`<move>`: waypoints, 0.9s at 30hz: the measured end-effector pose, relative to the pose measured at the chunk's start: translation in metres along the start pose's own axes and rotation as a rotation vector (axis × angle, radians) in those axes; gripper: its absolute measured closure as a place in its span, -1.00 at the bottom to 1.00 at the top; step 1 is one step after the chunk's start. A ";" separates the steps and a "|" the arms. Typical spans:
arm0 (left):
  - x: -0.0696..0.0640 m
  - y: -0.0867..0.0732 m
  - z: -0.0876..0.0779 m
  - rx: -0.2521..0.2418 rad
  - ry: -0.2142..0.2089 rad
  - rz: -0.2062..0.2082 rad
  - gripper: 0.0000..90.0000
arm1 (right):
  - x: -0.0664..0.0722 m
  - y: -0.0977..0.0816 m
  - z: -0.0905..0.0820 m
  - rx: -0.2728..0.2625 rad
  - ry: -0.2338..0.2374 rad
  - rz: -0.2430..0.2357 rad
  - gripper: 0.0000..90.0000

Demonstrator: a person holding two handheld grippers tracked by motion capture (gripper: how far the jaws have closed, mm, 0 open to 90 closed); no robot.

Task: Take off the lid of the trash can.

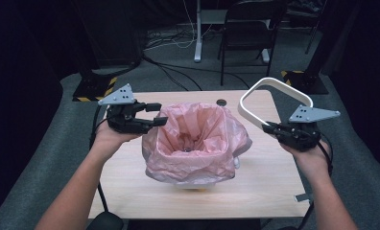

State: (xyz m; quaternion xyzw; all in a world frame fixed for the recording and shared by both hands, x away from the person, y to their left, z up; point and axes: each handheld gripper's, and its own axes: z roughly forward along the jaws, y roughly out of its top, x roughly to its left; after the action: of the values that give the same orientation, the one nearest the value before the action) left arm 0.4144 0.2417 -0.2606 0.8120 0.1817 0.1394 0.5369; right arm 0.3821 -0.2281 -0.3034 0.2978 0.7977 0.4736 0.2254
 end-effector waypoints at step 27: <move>-0.001 -0.003 0.002 -0.001 0.003 0.004 -0.01 | 0.001 -0.063 0.032 0.028 -0.040 0.062 0.87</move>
State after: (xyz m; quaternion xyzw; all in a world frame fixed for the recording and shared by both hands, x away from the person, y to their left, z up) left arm 0.4139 0.2404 -0.2648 0.8119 0.1806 0.1418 0.5368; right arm 0.3857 -0.2316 -0.3738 0.3348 0.7900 0.4629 0.2225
